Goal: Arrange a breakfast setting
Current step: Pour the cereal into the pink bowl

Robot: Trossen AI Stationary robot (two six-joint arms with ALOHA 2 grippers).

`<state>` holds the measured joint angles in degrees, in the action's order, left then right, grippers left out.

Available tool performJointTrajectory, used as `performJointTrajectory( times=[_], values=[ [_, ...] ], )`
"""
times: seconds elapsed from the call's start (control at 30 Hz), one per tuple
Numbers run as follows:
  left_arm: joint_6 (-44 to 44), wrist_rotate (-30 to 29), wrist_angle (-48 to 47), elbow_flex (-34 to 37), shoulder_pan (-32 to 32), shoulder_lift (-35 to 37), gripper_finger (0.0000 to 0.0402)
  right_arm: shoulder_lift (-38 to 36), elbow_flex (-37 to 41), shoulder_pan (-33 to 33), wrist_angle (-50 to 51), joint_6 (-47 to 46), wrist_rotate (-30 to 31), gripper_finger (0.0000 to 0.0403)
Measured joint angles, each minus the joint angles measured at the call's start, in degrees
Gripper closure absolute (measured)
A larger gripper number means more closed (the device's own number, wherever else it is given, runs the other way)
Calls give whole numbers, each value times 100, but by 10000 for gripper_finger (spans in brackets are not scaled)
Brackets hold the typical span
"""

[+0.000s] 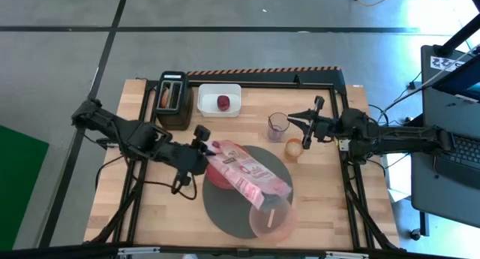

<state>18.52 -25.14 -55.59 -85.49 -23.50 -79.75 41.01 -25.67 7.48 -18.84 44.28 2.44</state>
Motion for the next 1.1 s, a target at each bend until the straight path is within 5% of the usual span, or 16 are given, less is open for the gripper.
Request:
performJointTrajectory(
  times=[0.63, 1.1],
  values=[
    [972, 476, -1095, -1346, 138, -1074, 314, 0, 2, 646, 398, -221, -63, 338],
    [1693, -61, -1663, -2023, 128, -1662, 314, 0, 4, 646, 406, -245, -55, 338]
  ],
)
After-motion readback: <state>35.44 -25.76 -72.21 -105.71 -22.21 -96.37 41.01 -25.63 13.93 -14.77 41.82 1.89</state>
